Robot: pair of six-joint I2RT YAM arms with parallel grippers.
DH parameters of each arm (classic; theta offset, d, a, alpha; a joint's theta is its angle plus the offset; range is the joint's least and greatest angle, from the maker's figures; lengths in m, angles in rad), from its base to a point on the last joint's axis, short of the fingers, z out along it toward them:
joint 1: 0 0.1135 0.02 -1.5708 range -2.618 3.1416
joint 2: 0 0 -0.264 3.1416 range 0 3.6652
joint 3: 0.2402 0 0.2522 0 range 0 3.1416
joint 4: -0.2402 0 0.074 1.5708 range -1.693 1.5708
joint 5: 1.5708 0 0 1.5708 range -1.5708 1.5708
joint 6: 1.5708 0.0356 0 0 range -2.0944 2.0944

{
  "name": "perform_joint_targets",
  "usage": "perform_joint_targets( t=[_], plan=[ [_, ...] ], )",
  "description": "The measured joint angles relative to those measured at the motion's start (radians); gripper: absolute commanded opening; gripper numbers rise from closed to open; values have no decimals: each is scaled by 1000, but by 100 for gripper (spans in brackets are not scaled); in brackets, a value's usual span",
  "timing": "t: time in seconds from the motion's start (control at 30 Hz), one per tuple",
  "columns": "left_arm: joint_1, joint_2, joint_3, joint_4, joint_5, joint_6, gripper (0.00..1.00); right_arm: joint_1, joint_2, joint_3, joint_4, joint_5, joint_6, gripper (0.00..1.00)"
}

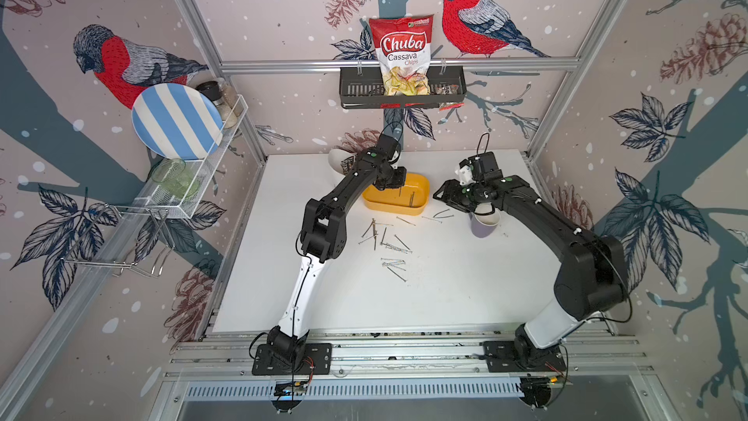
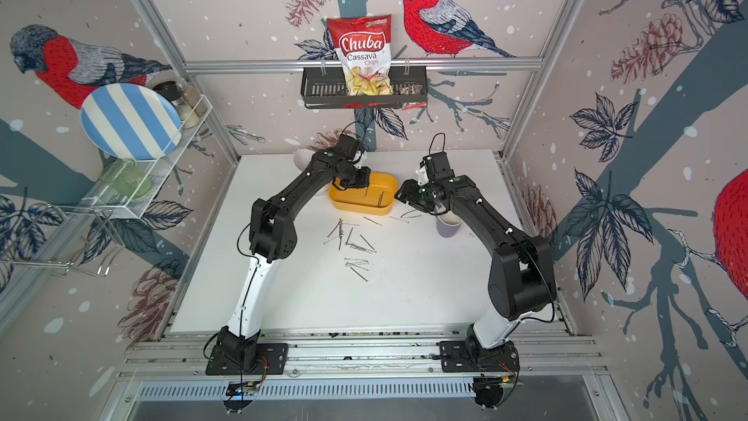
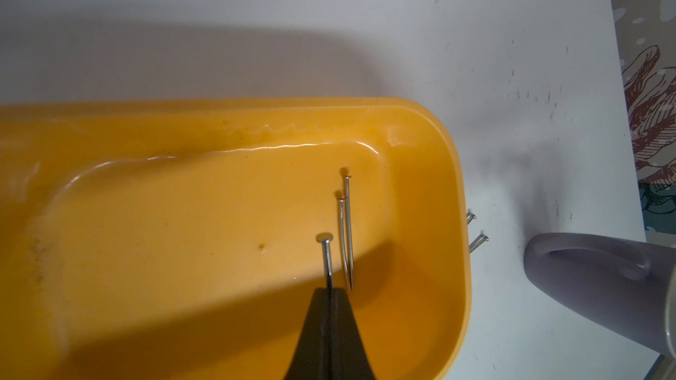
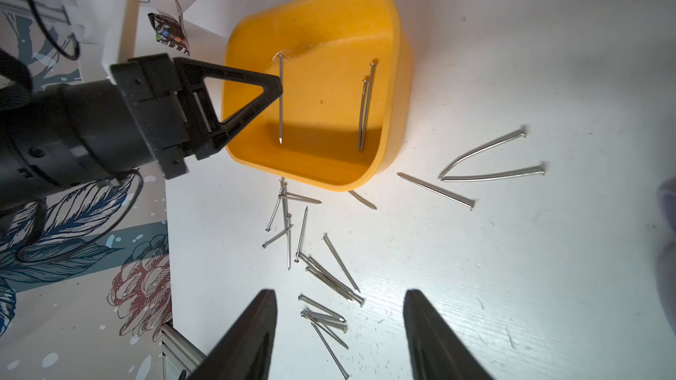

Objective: Put the nails on the desktop into the storage box
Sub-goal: Place the nail in the storage box.

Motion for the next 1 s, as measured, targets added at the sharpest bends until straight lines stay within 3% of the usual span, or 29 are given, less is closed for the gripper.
perform_joint_targets(
  t=[0.6,0.8,1.0],
  plan=[
    [1,80,-87,120,46,-20,0,18,31,60,-40,1,-30,60],
    [-4,86,-95,146,59,-38,31,31,31,70,-50,6,-46,60],
    [-12,72,-98,149,63,-43,45,39,31,70,-67,24,-53,60]
  ],
)
